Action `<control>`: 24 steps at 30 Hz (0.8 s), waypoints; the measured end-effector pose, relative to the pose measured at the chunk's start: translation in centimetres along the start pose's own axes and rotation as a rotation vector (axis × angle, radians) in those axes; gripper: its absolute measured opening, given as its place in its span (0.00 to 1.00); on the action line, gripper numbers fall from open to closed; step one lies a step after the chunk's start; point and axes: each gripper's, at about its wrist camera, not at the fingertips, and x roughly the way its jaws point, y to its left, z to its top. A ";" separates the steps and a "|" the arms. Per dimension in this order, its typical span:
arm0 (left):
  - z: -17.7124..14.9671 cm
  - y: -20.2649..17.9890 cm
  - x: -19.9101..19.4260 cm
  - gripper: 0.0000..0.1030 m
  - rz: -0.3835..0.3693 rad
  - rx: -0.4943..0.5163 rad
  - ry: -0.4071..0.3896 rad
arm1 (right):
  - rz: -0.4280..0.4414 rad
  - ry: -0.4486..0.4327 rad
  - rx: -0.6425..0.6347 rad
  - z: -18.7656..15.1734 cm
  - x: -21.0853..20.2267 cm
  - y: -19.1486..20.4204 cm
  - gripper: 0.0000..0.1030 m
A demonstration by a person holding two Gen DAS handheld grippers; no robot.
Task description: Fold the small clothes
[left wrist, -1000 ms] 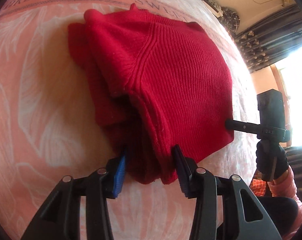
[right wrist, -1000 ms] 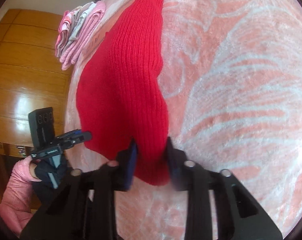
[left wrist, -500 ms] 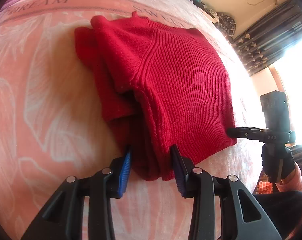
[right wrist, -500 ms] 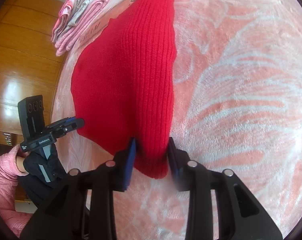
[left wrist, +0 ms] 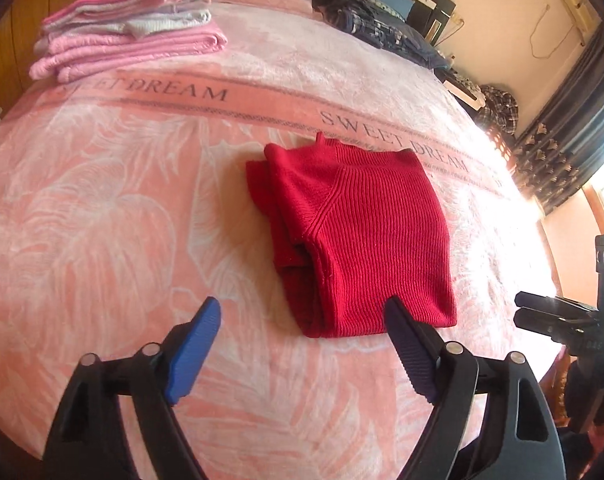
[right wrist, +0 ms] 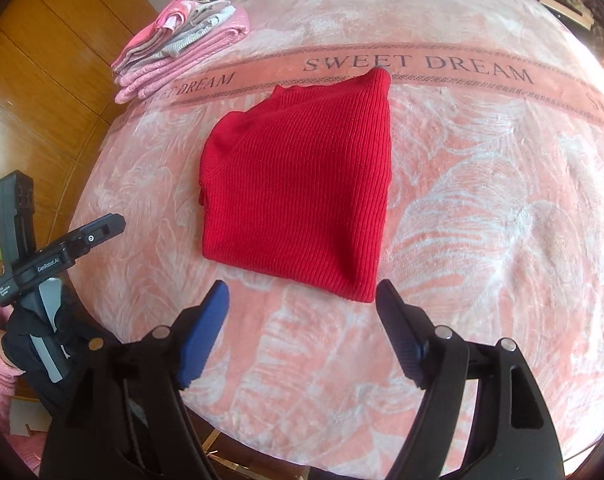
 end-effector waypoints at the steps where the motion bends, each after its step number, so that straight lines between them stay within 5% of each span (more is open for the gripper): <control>1: -0.4 -0.3 -0.6 0.82 0.008 0.007 -0.010 | -0.008 -0.014 0.009 -0.3 -0.4 0.2 0.73; 6: -2.4 -1.3 -2.2 0.86 0.090 0.060 -0.016 | -0.047 -0.100 0.138 -2.5 -2.6 0.4 0.85; 10: -3.3 -1.7 -2.9 0.86 0.095 0.063 -0.032 | -0.169 -0.148 0.160 -3.9 -3.0 1.4 0.87; 24: -5.7 -2.3 -3.1 0.87 0.123 0.054 -0.039 | -0.238 -0.125 0.089 -5.6 -2.0 4.7 0.88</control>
